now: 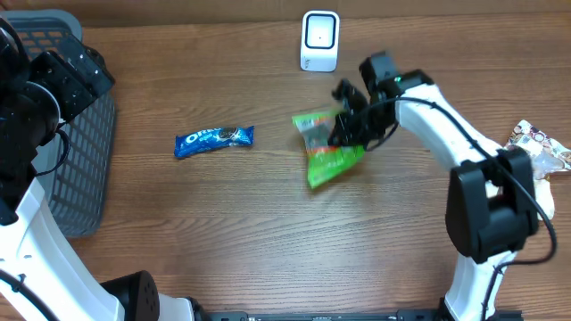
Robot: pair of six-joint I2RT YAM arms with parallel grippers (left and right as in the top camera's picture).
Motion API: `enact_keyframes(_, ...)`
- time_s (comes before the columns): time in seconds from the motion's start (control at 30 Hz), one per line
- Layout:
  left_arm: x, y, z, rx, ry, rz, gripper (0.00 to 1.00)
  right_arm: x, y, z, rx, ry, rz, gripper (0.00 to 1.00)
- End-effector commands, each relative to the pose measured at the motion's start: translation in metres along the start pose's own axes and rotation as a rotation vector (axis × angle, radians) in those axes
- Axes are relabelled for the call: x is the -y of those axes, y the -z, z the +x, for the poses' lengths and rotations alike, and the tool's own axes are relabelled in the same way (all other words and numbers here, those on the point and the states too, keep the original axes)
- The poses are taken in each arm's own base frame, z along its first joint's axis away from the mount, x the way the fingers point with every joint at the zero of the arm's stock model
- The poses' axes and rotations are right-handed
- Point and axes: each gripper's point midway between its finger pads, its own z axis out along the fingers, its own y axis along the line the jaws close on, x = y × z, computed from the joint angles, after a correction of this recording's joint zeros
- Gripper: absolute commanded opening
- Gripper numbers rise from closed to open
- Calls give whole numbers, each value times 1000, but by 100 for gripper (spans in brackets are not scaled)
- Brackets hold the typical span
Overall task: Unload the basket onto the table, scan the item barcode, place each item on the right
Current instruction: 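Carry the green-red bag to the scanner with the right gripper, then hold the green-red bag's barcode against the scanner with the right gripper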
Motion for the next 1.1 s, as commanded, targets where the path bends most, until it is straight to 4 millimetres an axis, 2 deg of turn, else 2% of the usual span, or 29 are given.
enact_keyframes(0.0,-3,1,-1,7,-9,-12,100,-35,73,-41,213,145,74,4)
enact_keyframes(0.13,-3,1,-1,7,-9,-12,100,-21,103,-63,325,156,253,4)
enact_keyframes(0.27,-3,1,-1,7,-9,-12,100,23,129,-89,475,43,585,4)
enact_keyframes(0.43,-3,1,-1,7,-9,-12,100,40,172,-123,682,50,925,4)
enact_keyframes(0.53,-3,1,-1,7,-9,-12,100,43,185,-140,704,166,1135,4)
enact_keyframes(0.67,-3,1,-1,7,-9,-12,100,51,172,-158,624,342,1286,4)
enact_keyframes(0.8,-3,1,-1,7,-9,-12,100,63,172,-172,632,365,1438,4)
enact_keyframes(1.07,-3,1,-1,7,-9,-12,100,78,123,-201,520,613,1564,4)
